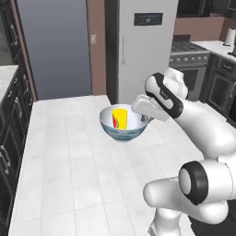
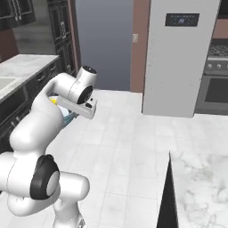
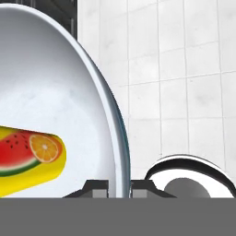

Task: Place the cup inside the bowl on the dining table and move the bowl to any counter.

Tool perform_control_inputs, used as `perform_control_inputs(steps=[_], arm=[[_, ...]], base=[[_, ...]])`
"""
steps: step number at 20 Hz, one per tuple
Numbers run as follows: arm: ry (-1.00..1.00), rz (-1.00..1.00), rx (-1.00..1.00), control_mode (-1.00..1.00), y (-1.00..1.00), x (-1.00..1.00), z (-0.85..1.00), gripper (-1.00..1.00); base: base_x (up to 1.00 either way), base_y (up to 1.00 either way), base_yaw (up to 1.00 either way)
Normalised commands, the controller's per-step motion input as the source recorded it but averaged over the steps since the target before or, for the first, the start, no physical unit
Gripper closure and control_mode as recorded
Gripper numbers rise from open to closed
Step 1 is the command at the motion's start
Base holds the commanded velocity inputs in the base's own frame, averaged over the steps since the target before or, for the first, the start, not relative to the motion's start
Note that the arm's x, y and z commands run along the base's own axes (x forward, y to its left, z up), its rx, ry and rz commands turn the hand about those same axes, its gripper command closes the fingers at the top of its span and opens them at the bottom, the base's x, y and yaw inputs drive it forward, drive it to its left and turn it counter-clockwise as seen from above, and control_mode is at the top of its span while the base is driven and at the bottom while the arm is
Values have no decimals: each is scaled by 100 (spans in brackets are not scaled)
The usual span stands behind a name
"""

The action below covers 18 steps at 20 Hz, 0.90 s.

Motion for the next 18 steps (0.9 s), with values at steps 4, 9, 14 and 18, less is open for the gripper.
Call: perform_control_inputs(steps=[4, 9, 14, 18], arm=[[0, 0, 0, 100, 0, 0, 0, 100], [0, 0, 0, 100, 0, 0, 0, 100], [0, 0, 0, 100, 0, 0, 0, 100], [0, 0, 0, 100, 0, 0, 0, 100]], base=[[88, 37, -1], [90, 34, 0], [89, 35, 0], [89, 34, 0]])
